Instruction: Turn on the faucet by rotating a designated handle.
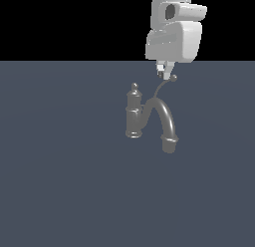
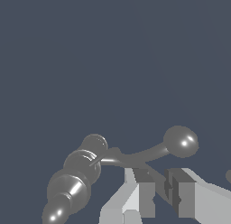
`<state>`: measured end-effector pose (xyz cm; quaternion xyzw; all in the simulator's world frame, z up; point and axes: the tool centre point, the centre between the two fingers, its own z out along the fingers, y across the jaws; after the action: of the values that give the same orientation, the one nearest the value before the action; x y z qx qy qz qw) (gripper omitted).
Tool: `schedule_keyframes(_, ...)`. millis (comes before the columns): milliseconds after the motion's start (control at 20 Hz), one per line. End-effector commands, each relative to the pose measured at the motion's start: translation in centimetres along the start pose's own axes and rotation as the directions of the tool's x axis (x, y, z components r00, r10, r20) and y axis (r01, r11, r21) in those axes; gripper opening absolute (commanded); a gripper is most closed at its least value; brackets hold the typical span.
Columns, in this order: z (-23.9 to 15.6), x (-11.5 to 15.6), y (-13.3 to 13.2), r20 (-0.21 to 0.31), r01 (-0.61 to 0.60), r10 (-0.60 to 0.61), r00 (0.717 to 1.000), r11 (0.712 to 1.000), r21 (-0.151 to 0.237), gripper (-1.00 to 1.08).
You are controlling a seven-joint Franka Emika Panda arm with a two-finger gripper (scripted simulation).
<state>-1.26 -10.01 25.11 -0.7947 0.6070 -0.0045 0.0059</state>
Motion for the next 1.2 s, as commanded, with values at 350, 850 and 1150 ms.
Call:
schedule_keyframes(350,0.5,3.2,-1.4,-0.001,-0.021,0.021,1.000,1.000,-0.007,-1.00)
schedule_keyframes(850,0.8,5.6,-3.1,-0.001,-0.028,0.028,1.000,1.000,-0.013,-1.00)
schedule_keyframes(1150,-0.1,4.0,-5.1,0.004,0.003,-0.003,1.000,1.000,0.004,-1.00)
